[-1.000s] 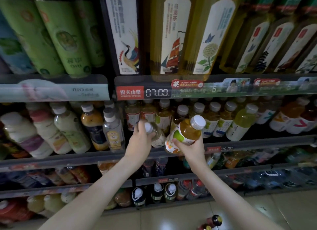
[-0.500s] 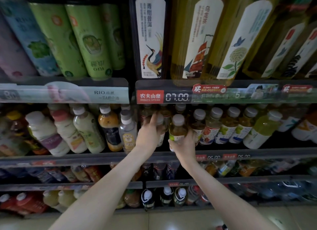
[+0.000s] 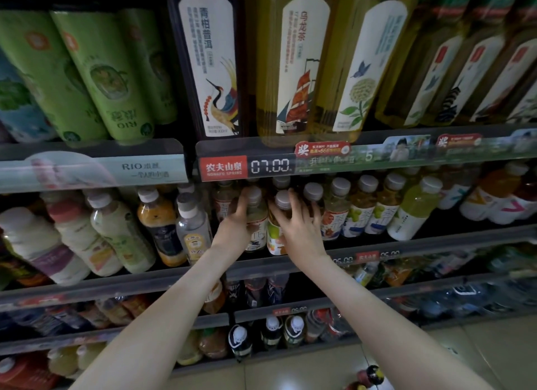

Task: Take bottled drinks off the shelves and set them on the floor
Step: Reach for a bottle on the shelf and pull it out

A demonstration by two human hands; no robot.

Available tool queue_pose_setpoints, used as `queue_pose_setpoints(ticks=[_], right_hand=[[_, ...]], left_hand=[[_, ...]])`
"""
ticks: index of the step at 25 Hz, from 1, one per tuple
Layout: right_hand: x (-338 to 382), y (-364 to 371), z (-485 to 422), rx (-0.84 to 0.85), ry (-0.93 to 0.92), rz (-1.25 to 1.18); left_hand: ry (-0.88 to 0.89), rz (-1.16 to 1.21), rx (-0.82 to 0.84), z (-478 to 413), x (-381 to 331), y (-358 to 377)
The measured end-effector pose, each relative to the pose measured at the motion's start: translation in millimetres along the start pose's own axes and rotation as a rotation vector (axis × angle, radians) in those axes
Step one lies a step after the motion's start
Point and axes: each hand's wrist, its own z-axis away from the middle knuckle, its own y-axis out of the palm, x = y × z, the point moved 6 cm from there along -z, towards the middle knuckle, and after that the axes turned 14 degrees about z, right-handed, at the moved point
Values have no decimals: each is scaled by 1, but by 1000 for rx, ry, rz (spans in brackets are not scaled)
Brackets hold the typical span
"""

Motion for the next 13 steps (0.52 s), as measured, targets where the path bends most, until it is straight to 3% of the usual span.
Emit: queue_pose_setpoints(ticks=[13], right_hand=[[-1, -6, -3, 46, 30, -18]], left_hand=[[98, -126, 80, 9, -4, -12]])
